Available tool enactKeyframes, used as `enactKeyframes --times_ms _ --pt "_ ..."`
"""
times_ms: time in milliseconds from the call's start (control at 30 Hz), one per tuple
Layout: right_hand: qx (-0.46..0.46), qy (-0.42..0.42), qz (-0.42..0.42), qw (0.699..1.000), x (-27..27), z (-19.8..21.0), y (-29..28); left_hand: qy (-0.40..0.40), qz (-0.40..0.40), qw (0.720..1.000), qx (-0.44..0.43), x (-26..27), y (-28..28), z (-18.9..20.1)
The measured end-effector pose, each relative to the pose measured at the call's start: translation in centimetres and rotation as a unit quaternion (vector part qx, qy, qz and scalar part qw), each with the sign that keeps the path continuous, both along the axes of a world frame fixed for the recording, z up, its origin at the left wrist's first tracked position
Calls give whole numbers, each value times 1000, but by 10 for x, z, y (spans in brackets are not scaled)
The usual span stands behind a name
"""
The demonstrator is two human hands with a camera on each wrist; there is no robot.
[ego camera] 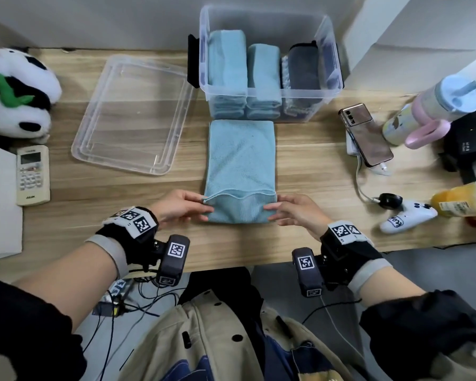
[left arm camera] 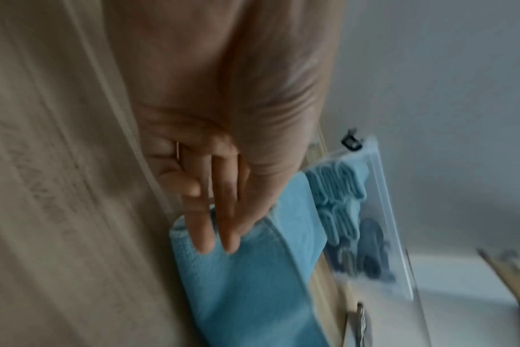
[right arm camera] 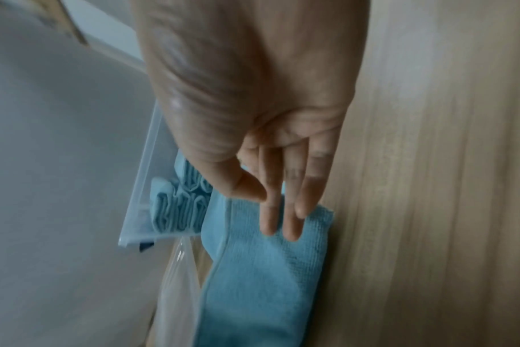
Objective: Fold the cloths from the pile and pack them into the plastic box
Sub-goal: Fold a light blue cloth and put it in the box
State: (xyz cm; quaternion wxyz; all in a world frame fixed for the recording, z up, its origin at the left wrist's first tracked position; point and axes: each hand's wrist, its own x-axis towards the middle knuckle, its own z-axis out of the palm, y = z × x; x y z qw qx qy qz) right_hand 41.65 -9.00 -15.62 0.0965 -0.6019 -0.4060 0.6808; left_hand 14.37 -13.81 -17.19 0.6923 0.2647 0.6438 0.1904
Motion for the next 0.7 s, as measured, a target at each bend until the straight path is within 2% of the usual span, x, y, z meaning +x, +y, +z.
enactKeyframes --times_ms 67,133,233,333,500,700 --pt "67 -74 49 994 -4 -9 1 84 -23 995 43 4 1 -5" --pt "149 -125 75 978 -7 -19 1 137 -1 988 78 8 3 -14" --pt "188 -101 33 976 -12 -24 -1 143 56 981 118 17 4 -19" --pt "212 -69 26 975 -17 -28 -5 146 70 977 140 21 6 -25" --pt "268 -131 46 953 -17 -42 -12 116 61 981 141 27 3 -29" --pt "263 -209 60 940 -18 -53 -16 176 7 969 171 27 1 -43"
